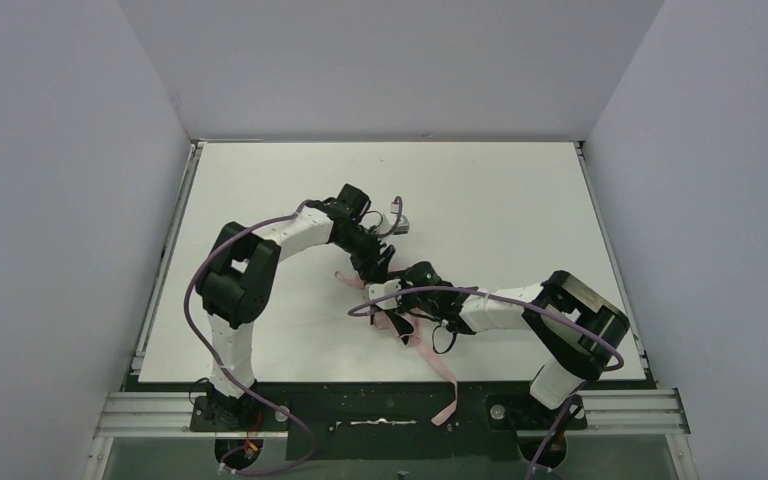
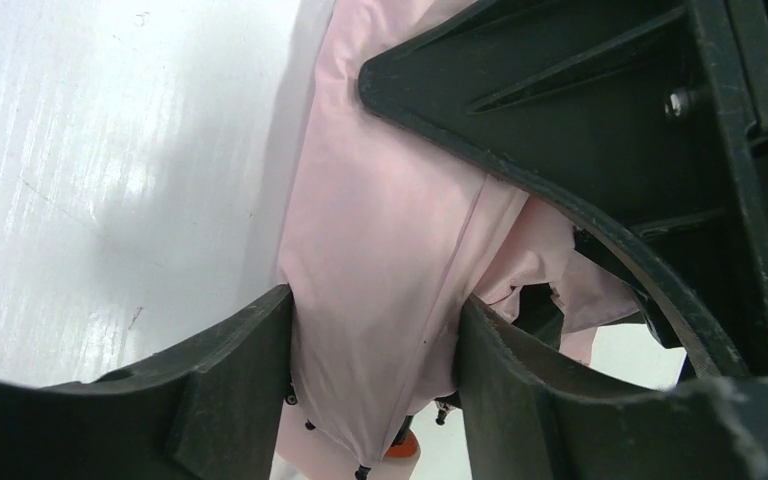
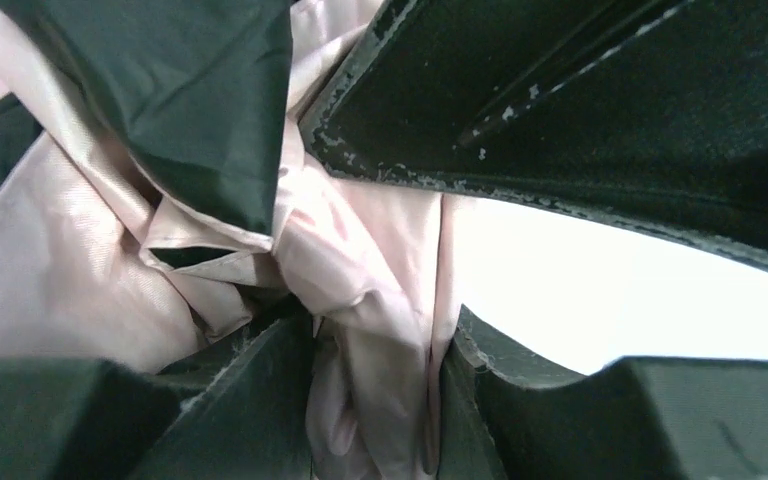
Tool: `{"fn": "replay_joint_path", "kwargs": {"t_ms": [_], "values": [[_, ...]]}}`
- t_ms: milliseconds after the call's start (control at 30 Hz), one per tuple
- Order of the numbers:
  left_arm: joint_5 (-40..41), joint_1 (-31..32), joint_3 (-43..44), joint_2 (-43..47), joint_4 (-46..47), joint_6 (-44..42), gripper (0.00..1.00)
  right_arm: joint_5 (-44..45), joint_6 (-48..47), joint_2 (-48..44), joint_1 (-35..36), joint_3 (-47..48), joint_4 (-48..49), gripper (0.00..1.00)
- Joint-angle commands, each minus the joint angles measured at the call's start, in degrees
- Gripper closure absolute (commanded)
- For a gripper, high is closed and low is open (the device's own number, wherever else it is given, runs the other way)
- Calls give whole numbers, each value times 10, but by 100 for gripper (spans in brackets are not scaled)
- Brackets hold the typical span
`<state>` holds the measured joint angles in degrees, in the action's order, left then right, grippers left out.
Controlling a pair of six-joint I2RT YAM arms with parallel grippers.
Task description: Put away the umbrella
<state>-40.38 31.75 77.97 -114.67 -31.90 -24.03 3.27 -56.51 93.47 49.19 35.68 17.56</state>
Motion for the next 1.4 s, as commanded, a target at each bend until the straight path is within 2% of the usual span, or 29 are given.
{"fn": "replay_joint_path", "kwargs": {"t_ms": [0, 133, 233, 400, 533, 600, 767, 867, 1000, 1067, 1133, 1233, 1333, 1367], "values": [[3, 19, 16, -4, -51, -24, 53, -8, 20, 13, 6, -17, -28, 95], [21, 33, 11, 3, -53, -22, 67, 0, 32, 9, 7, -18, -13, 87], [33, 40, 9, 6, -57, -19, 75, 2, 32, -7, 7, -19, -18, 74], [45, 43, 3, 17, -51, -17, 81, 5, 32, -51, 6, -23, -40, 58], [57, 44, 0, 28, -49, -17, 82, 8, 37, -114, 7, -27, -94, 47], [66, 46, -4, 35, -46, -19, 82, 6, 44, -158, 7, -29, -127, 36], [106, 56, -22, 56, -25, -20, 82, -8, 86, -296, 7, -27, -223, 32], [138, 61, -39, 72, 2, -16, 82, -13, 146, -377, 8, -23, -259, 32], [188, 72, -77, 98, 68, -10, 82, -15, 272, -488, 5, -26, -238, 32], [218, 79, -98, 112, 105, -8, 82, 16, 335, -527, 2, -29, -221, 32], [249, 87, -132, 127, 149, -10, 83, 77, 394, -548, -4, -23, -211, 30], [284, 101, -166, 147, 200, -21, 83, 159, 472, -540, -22, 26, -247, 26], [317, 114, -198, 160, 252, -35, 82, 166, 551, -501, -78, 95, -302, 23], [324, 120, -213, 166, 275, -40, 82, 150, 578, -482, -121, 119, -323, 22]]}}
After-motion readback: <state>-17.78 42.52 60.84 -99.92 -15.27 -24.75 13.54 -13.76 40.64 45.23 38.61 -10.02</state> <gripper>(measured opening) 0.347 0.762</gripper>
